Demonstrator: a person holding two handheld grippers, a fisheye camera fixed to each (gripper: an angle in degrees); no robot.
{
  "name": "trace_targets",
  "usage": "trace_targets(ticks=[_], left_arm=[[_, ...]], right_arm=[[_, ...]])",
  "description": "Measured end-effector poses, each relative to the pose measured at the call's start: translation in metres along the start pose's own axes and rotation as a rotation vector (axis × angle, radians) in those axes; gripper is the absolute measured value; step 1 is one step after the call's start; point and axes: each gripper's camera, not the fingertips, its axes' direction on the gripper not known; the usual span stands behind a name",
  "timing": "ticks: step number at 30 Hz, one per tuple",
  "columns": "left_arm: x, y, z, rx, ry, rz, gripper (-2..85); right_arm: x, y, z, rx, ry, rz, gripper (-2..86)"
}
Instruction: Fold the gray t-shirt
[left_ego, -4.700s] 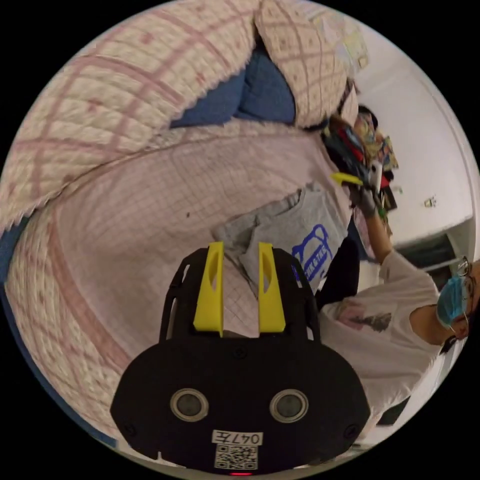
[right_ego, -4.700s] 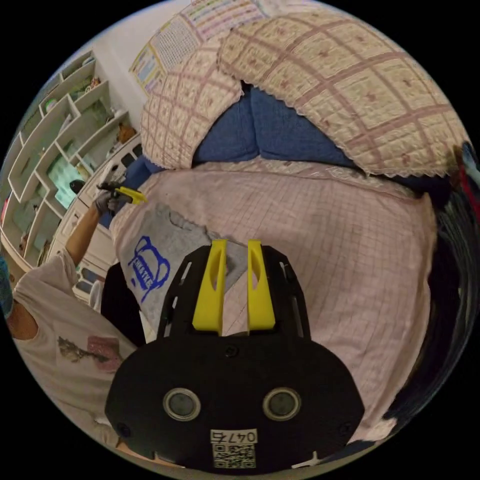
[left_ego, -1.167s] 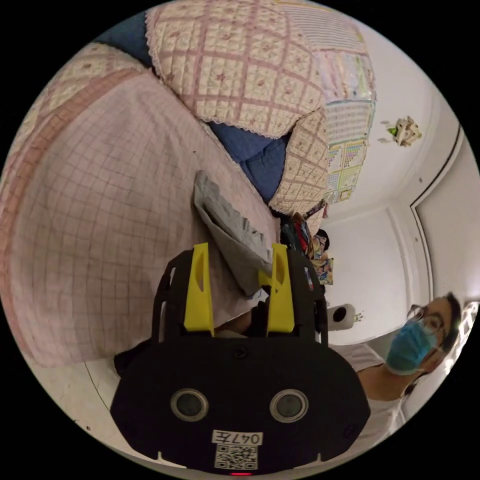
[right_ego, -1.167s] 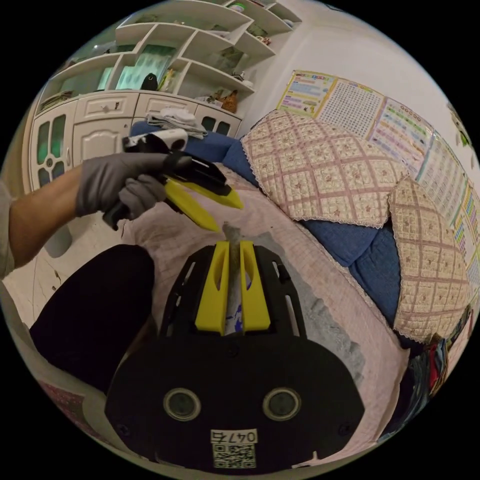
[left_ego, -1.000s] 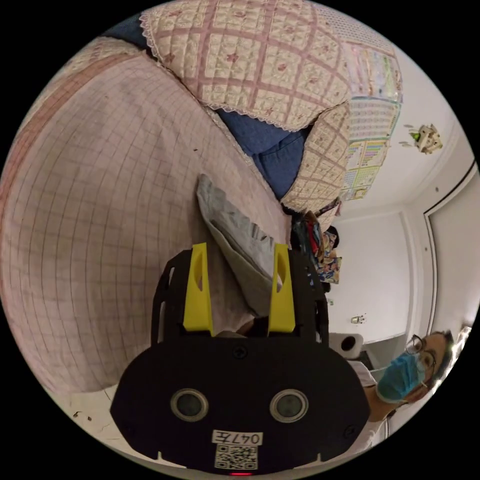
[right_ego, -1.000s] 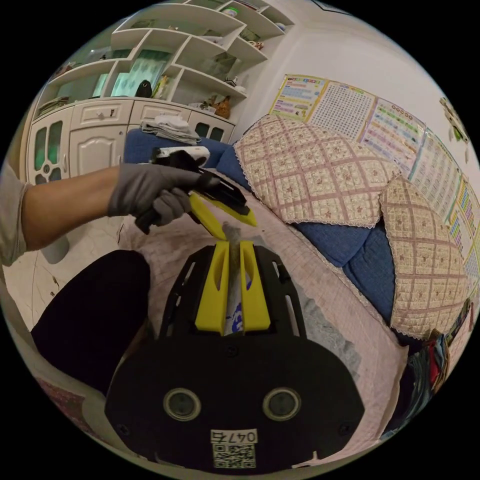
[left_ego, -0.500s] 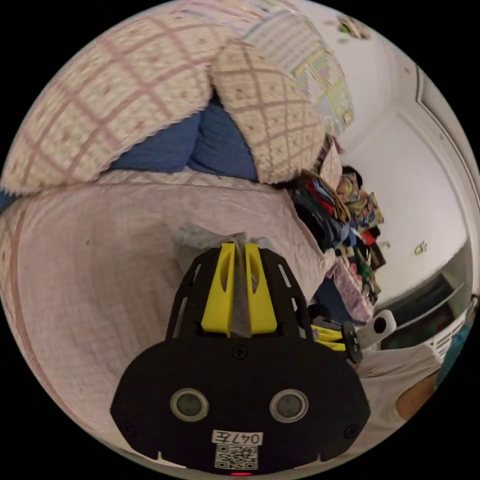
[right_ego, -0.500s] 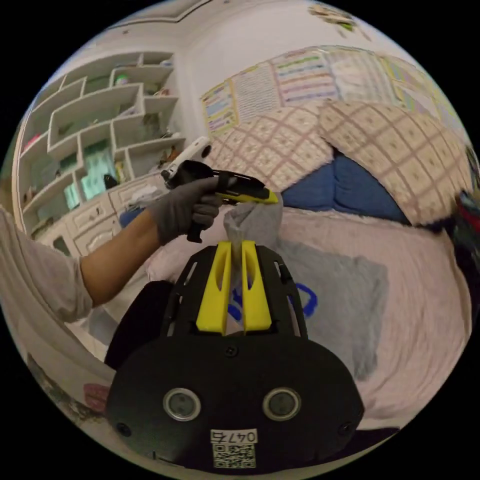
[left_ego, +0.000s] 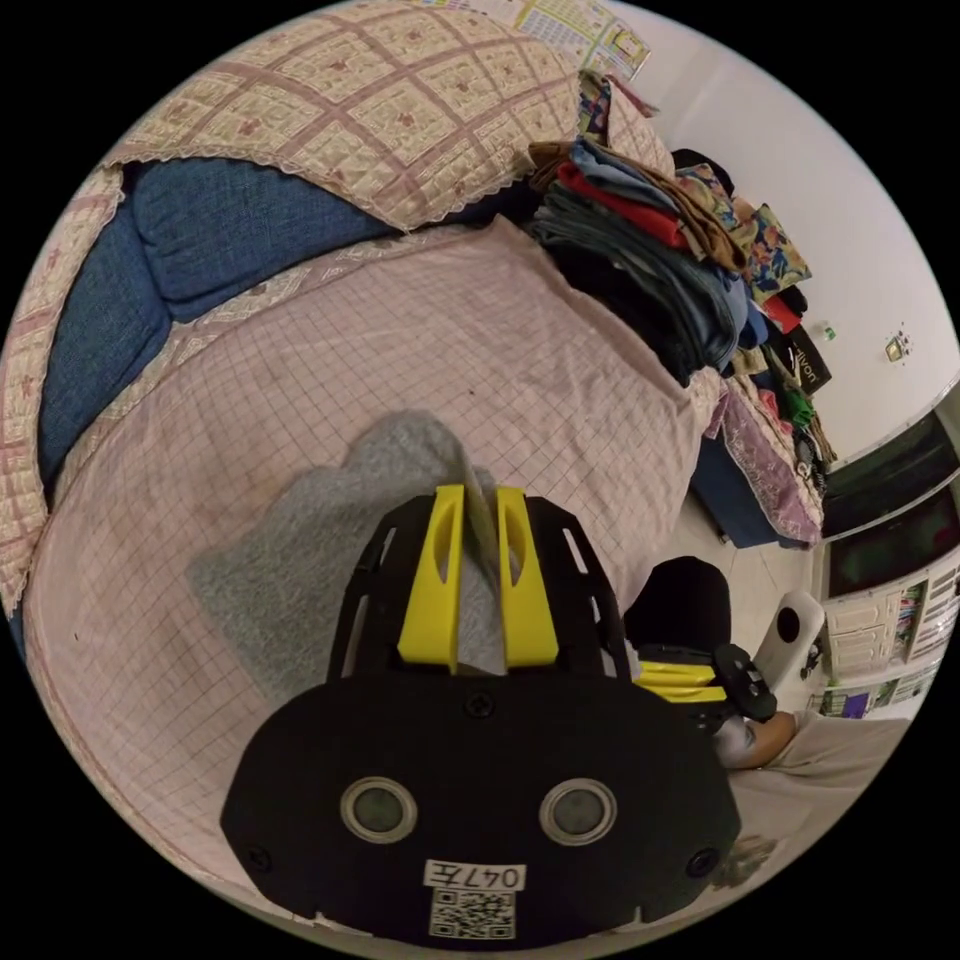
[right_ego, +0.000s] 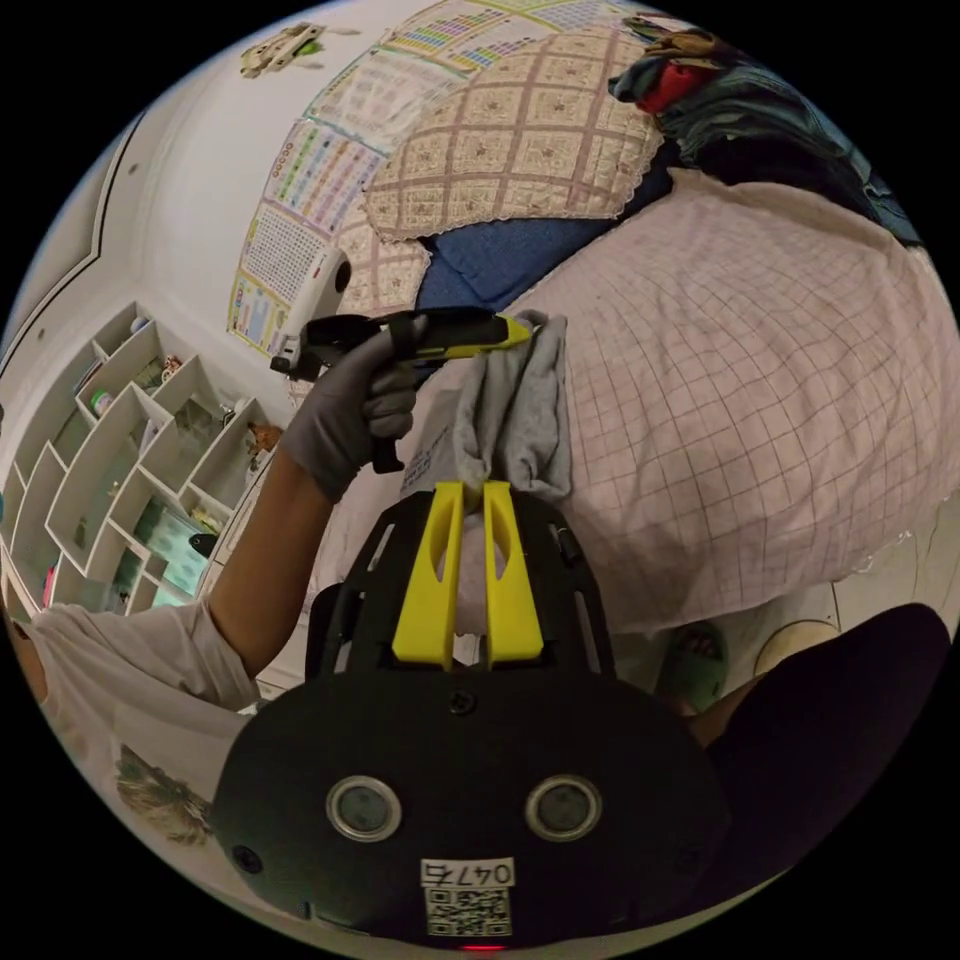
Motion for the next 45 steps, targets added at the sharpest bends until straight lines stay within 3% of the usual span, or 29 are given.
trace_targets(ticks=[5,9,15,21,27,34,38,41,45], left_arm=[[0.032,-0.031,-0.074,0.114,0.125,0.043,10.2],[0.045,-0.015,-0.137,0.166,0.124,0.057,10.2],[0.085,0.071,-0.185,0.121,0.182,0.099,10.0],[0.185,0.151,-0.212,0.239,-0.064,0.253,12.4],[0.319,0.165,-0.204,0.25,-0.544,0.479,16.4],[0.378,0.165,-0.231,0.369,-0.816,0.447,8.2],[0.382,0.167,-0.271,0.403,-0.792,0.413,4.5],[0.38,0.175,-0.299,0.443,-0.785,0.403,3.7],[0.388,0.186,-0.317,0.453,-0.791,0.438,3.4]], right_arm=[[0.02,0.038,0.029,0.006,0.077,-0.023,5.8],[0.037,0.063,0.051,0.054,0.157,-0.07,9.0],[0.098,0.085,0.129,0.006,-0.012,0.071,10.3],[0.135,0.103,0.205,-0.038,-0.111,0.144,4.0],[0.126,0.1,0.248,-0.058,-0.142,0.075,0.8],[0.118,0.104,0.3,-0.057,-0.153,-0.021,1.0],[0.137,0.114,0.318,-0.032,-0.178,-0.003,4.0],[0.167,0.117,0.334,0.003,-0.129,0.095,14.1],[0.203,0.098,0.394,-0.091,-0.258,0.186,16.4]])
